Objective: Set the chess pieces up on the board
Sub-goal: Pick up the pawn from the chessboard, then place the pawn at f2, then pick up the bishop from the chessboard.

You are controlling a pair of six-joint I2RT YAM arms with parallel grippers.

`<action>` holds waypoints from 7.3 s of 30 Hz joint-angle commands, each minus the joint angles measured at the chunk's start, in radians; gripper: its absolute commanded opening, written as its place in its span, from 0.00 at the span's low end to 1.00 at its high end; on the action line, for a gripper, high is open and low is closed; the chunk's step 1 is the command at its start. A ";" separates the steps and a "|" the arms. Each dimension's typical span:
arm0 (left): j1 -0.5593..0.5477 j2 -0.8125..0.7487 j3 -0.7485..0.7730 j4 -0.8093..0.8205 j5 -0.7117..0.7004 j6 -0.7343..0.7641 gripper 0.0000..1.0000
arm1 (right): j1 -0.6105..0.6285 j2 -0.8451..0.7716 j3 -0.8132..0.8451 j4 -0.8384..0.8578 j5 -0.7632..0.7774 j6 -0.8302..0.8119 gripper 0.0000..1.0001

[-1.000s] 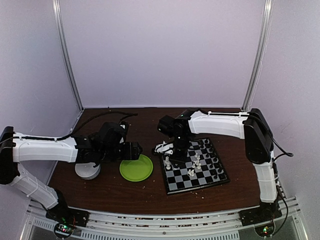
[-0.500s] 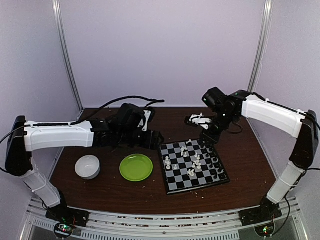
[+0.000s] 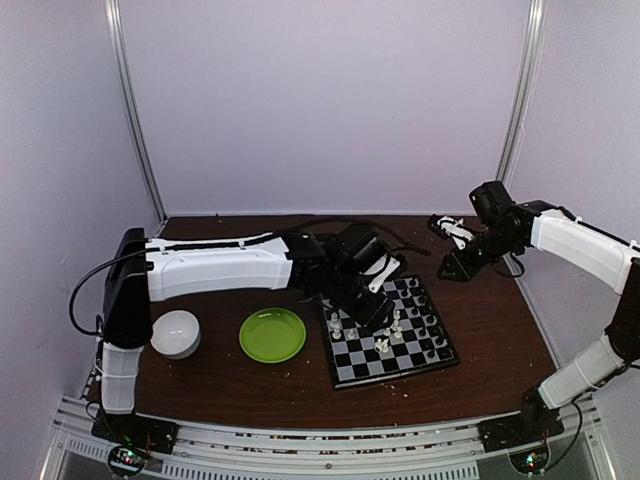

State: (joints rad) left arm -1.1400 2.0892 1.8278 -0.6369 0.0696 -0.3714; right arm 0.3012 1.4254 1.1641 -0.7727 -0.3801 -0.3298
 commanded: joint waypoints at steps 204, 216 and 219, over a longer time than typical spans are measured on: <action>0.051 0.213 0.072 -0.001 0.145 0.442 0.44 | -0.028 0.140 0.029 -0.074 -0.166 -0.084 0.23; 0.051 0.235 0.079 -0.006 0.139 0.474 0.36 | -0.028 0.159 0.033 -0.081 -0.167 -0.089 0.23; 0.051 0.241 0.079 -0.010 0.124 0.474 0.35 | -0.029 0.160 0.034 -0.081 -0.169 -0.091 0.23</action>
State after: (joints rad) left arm -1.0939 2.3157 1.8778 -0.6655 0.2157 0.0834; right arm 0.2779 1.5791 1.1721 -0.8421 -0.5606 -0.4114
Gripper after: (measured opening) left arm 0.356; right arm 0.229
